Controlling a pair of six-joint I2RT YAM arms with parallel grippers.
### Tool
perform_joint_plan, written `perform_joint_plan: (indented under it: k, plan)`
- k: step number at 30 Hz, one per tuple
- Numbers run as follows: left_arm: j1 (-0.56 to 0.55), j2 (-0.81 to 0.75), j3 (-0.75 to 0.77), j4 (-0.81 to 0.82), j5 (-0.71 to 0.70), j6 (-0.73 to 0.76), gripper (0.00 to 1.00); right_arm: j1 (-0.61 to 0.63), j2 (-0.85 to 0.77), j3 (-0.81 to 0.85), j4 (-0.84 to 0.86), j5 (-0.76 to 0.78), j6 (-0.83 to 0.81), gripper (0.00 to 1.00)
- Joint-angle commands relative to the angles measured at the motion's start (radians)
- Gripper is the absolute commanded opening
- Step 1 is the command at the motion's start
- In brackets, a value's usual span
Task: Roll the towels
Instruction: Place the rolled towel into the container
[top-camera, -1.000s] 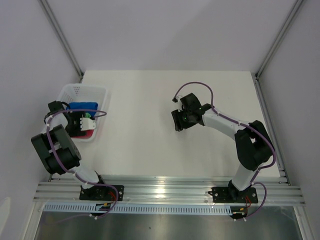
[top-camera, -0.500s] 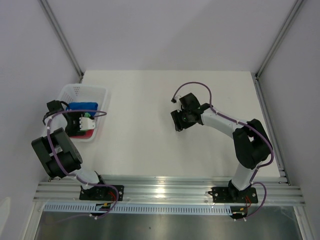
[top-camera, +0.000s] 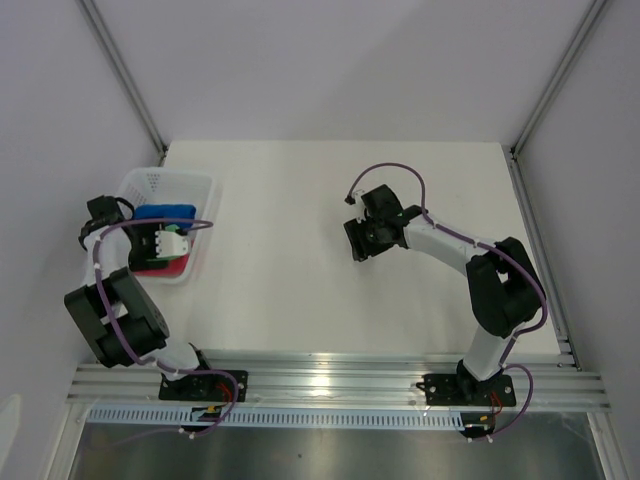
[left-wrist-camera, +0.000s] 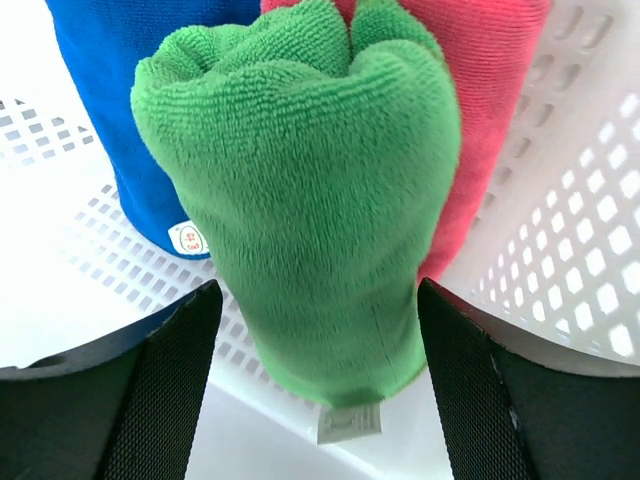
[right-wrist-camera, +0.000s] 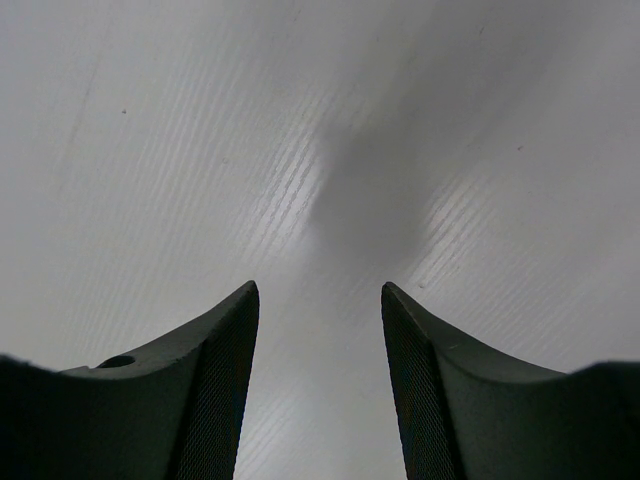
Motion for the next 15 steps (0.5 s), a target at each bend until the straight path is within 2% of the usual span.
perform_joint_plan:
  k: [1,11,15]
  plan:
    - [0.007,-0.055,0.033,-0.093,0.046,0.255,0.82,-0.004,0.014,0.024,0.007,-0.009,-0.016,0.56]
    - [0.007,-0.114,0.033,-0.185,0.014,0.294,0.82,-0.004,0.005,0.007,0.019,-0.019,-0.016,0.56]
    - [0.007,-0.143,0.092,-0.217,0.09,0.236,0.83,-0.007,-0.012,0.006,0.031,-0.013,-0.016,0.55]
